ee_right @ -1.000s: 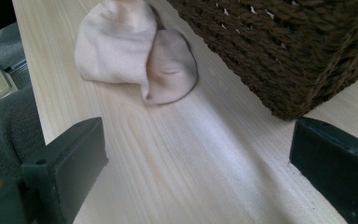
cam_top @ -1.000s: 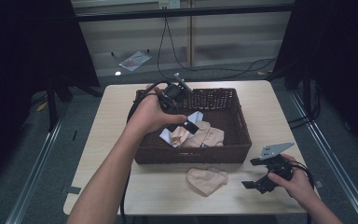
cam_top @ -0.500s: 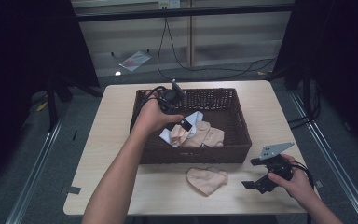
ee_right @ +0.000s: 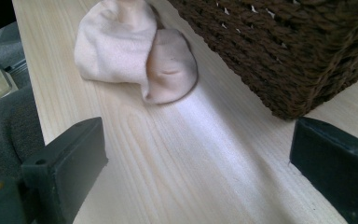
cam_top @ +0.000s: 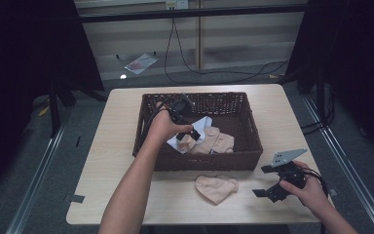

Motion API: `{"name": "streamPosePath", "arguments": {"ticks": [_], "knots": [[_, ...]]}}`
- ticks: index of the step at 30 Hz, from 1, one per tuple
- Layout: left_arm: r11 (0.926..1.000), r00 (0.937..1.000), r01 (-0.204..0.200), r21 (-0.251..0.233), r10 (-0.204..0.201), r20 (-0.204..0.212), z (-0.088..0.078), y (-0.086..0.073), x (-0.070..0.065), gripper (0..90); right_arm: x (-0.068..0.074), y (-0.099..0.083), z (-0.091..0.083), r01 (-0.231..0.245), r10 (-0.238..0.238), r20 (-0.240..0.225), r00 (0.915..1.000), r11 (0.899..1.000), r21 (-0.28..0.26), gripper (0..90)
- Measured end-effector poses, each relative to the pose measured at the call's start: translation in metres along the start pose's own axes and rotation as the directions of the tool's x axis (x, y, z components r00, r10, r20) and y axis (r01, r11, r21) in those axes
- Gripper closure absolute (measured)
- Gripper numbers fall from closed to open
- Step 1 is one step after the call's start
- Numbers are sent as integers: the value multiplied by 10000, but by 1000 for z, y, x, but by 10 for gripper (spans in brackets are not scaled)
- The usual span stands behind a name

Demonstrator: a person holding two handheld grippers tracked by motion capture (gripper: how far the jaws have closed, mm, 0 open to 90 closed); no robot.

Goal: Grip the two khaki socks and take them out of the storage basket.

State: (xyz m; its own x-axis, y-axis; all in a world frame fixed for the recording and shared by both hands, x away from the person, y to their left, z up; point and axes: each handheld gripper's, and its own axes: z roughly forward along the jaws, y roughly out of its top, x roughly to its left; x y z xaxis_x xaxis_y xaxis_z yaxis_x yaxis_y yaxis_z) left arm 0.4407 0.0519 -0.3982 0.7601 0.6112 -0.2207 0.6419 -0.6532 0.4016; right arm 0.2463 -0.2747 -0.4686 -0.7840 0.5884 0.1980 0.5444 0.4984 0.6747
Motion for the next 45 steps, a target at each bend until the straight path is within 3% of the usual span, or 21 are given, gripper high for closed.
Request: {"name": "streamPosePath", "arguments": {"ticks": [4,11,16,21,24,26,28,30,33,36,37,39,41,42,45], "knots": [[9997,9996,221,141,-218,-184,12,-1,5,103,0,0,0,9,-9,2,10000,10000,8,34],[9988,9989,279,405,-263,-393,28,-3,12,94,0,0,0,19,-19,5,10000,10000,-3,34],[9976,9987,476,496,-467,-198,40,-5,15,122,0,0,0,-1,2,-27,10000,10000,26,34],[9986,9963,370,379,-339,-795,46,-6,17,97,0,0,0,2,-2,-51,10000,10000,-32,33],[9989,9960,334,318,-307,-836,47,-9,21,247,0,0,0,21,-21,-70,10000,10000,-15,33],[9986,9956,329,403,-292,-889,45,-11,23,452,0,1,0,29,-29,-6,10000,10000,12,34],[9980,9972,355,522,-320,-674,43,-12,24,712,0,1,-1,-2,2,-30,10000,10000,-14,34],[9966,9963,622,542,-588,-625,35,-13,25,820,0,1,-1,1,-1,-19,10000,10000,-4,33],[9938,9963,748,819,-710,-479,24,-12,24,835,0,1,-1,-5,5,3,10000,10000,11,34],[9950,9957,921,389,-919,-80,8,-10,22,836,0,1,-1,-14,14,-24,10000,10000,-8,33],[9966,9967,810,177,-810,-4,2,-10,21,836,0,1,-1,0,0,-14,10000,10000,-16,34],[9967,9968,798,128,-799,50,-4,-10,19,836,0,1,-1,-15,15,-9,10000,10000,-10,34],[9977,9974,685,-12,-684,242,-23,-8,15,835,0,0,0,16,-16,-6,10000,10000,-8,33],[9977,9974,685,-12,-684,242,-23,-8,15,835,0,0,0,16,-16,-6,10000,10000,-8,33],[9974,9963,714,-139,-706,492,-44,-6,9,835,0,0,0,24,-24,-32,10000,10000,4,34]]}}
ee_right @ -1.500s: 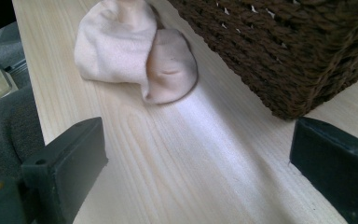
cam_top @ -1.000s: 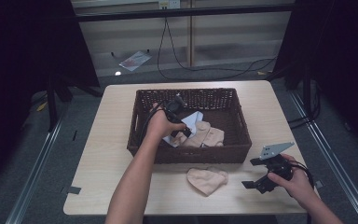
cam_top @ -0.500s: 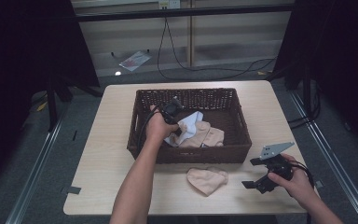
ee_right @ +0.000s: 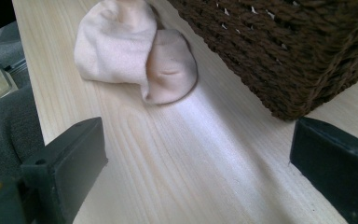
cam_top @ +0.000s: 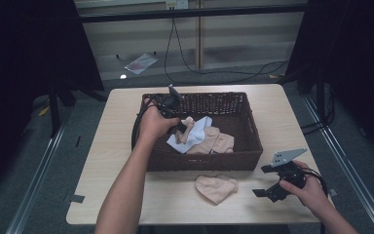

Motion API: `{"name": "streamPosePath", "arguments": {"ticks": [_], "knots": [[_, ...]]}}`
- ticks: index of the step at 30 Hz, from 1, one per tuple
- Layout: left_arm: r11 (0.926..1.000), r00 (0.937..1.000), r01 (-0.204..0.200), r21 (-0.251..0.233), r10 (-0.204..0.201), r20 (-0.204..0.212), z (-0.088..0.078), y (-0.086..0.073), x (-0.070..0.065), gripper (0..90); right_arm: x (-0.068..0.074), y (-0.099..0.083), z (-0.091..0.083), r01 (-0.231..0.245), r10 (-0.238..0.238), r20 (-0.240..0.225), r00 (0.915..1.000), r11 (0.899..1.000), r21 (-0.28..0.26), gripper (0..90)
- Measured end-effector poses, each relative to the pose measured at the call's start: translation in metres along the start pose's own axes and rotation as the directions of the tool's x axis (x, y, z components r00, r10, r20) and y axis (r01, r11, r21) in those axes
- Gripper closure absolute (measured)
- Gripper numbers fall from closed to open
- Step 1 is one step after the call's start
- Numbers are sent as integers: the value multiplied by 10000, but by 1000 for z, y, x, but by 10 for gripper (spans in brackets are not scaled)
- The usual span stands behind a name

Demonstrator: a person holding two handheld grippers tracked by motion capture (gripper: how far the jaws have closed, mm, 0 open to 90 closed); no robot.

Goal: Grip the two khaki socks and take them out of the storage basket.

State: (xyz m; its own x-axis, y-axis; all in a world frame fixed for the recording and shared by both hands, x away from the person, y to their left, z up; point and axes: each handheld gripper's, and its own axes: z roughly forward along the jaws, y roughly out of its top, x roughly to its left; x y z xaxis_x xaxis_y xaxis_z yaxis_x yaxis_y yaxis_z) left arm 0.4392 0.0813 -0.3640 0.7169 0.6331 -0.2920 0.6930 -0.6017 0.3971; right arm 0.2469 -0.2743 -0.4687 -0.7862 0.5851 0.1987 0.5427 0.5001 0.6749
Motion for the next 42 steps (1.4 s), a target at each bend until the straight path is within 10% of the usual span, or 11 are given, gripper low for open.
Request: {"name": "streamPosePath", "arguments": {"ticks": [18,42], "knots": [[9989,9966,-458,-29,459,678,-44,-2,-20,835,1,0,1,18,-19,39,10000,10000,67,34],[9817,9747,-1864,397,1797,1332,-68,-10,-61,834,2,0,3,11,-12,10,10000,9999,132,34]]}}
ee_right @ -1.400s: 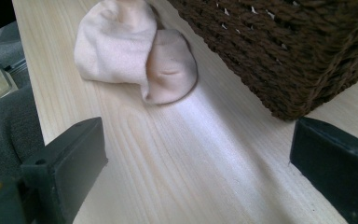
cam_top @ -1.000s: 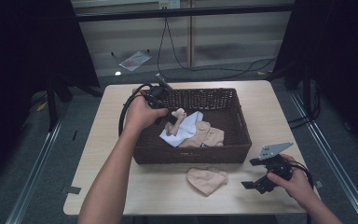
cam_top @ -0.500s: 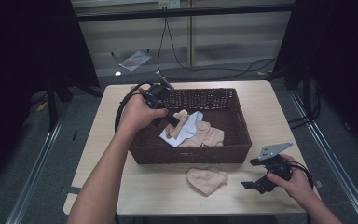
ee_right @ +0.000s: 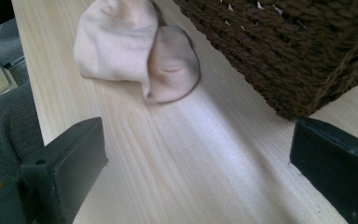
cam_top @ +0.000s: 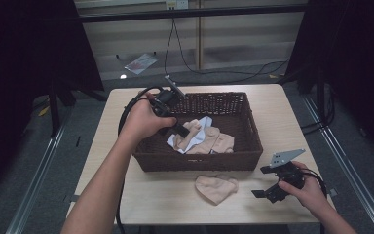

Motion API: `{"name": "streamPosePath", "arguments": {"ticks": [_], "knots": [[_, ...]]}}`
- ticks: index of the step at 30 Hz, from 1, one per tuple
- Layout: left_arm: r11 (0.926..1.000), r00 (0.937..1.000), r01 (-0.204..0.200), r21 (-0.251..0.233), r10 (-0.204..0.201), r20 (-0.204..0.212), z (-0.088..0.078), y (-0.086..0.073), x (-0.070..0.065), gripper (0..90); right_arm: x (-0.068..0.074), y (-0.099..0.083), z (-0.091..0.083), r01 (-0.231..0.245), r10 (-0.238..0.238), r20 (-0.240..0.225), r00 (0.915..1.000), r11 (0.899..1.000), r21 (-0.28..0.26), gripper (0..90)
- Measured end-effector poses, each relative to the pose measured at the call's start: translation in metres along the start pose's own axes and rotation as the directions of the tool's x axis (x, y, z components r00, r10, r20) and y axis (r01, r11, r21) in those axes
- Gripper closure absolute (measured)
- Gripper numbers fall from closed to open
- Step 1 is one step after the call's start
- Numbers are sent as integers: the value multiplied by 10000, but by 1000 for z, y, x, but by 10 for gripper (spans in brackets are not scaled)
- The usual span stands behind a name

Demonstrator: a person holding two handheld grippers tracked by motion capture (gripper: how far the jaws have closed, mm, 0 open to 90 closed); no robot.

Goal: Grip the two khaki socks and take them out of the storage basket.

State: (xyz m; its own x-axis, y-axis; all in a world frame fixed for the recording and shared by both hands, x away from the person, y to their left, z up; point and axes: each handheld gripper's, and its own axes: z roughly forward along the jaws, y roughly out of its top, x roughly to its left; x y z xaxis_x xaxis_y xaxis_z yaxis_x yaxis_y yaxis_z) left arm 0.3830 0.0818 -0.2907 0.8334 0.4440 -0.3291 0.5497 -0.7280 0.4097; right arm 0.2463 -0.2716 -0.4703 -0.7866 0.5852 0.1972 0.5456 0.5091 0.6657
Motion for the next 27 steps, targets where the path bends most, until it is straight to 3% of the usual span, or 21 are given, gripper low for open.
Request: {"name": "streamPosePath", "arguments": {"ticks": [6,8,16,27], "knots": [[9994,9994,-332,33,331,21,-2,0,-9,834,0,0,0,-7,7,25,10000,10000,-29,33],[9981,9985,-546,291,549,-86,-3,0,-12,834,0,0,0,-3,3,47,10000,10000,-17,34],[9970,9974,-698,349,692,187,1,-6,-14,833,0,0,0,-30,30,16,10000,10000,8,34],[9944,9954,-943,480,935,191,5,-8,-20,831,0,-1,1,-6,6,22,10000,10000,0,34]]}}
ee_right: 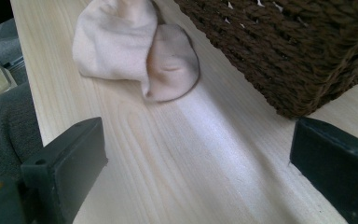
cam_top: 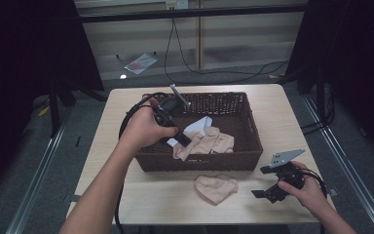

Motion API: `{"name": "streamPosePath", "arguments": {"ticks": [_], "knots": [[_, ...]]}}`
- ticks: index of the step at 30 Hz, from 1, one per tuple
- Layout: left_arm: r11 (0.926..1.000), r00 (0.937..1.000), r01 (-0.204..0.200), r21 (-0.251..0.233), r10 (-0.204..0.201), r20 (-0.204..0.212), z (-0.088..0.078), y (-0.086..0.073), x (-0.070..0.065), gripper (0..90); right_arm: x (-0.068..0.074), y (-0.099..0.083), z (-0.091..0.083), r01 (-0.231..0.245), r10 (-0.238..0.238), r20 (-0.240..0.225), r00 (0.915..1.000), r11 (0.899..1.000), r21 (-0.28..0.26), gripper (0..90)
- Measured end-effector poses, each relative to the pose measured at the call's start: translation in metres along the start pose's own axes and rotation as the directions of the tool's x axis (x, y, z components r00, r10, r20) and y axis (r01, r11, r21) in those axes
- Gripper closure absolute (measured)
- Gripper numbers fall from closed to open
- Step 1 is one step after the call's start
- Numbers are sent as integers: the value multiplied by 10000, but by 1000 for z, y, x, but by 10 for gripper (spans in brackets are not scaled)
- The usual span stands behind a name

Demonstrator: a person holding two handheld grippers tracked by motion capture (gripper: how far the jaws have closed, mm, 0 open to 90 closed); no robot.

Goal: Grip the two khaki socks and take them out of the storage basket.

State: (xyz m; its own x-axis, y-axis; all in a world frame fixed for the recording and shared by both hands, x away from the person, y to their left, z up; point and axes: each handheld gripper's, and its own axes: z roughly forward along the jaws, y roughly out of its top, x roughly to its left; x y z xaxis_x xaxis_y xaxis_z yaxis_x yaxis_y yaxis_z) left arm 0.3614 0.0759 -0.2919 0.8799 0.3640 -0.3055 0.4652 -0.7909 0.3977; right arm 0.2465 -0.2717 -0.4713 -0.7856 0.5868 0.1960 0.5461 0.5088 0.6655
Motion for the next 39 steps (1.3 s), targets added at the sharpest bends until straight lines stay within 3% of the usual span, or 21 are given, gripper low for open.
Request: {"name": "streamPosePath", "arguments": {"ticks": [19,39], "knots": [[9997,9992,-180,184,173,372,26,-8,-3,828,0,0,0,-2,2,21,10000,10000,36,34],[9981,9989,-348,501,331,345,57,-20,-4,802,0,0,-1,-49,49,-6,10000,10000,-24,34]]}}
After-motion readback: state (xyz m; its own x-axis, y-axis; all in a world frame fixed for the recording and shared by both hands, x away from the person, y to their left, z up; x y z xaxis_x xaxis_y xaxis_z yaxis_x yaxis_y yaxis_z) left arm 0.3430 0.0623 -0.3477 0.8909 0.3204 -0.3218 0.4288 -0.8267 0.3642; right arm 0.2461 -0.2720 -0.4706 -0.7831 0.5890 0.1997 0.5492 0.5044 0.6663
